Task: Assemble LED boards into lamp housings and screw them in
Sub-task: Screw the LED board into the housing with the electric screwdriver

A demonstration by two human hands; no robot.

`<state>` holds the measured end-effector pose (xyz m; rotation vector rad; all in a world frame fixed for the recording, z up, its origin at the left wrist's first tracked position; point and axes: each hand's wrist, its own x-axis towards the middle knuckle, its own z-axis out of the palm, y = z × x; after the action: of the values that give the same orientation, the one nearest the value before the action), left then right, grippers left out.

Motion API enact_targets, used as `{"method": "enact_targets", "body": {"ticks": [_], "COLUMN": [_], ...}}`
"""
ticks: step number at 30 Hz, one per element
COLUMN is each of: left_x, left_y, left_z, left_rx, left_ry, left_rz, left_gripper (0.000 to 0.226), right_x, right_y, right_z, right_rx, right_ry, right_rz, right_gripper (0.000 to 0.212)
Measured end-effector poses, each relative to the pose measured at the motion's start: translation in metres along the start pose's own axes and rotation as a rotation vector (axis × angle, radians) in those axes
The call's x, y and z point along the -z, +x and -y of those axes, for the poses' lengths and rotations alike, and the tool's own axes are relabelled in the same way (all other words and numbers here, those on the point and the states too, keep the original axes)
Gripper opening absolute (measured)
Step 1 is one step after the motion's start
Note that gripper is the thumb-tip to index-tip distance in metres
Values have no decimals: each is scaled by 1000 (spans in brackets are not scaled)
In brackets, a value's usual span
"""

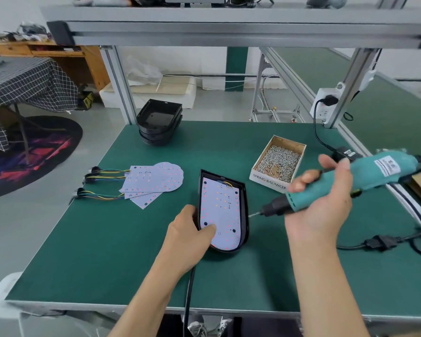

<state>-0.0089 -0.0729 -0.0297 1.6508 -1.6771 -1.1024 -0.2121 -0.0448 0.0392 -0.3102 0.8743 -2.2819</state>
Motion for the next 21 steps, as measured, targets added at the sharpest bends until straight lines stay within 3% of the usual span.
{"method": "enact_targets", "body": {"ticks": [3,6,8,12,17,21], "left_x": [2,3,3,8,18,25], "left_y": [-1,-2,-5,-12,-20,-27], "left_z": [3,5,3,-11,-29,-42], "left_rx": [16,57,85,76,-38,-102], "left_ry": [-147,-302,-436,-658,-738,-745], "left_rz": [-16,-22,-3,21,16,-10], "left_gripper": [18,9,11,36,36,30], "right_x": [25,48,56,64,69,60], "right_y": [7,12,13,13,4,0], "right_z": [8,6,2,-10,-19,-21], "right_rx": [-78,-186,-263,-360,-306,-117], "right_ry": [-90,-215,-305,-571,-992,-1405], "right_rz": [-189,-271,-266,-139,-47,-53], "right_gripper": [19,14,9,8,18,20]}}
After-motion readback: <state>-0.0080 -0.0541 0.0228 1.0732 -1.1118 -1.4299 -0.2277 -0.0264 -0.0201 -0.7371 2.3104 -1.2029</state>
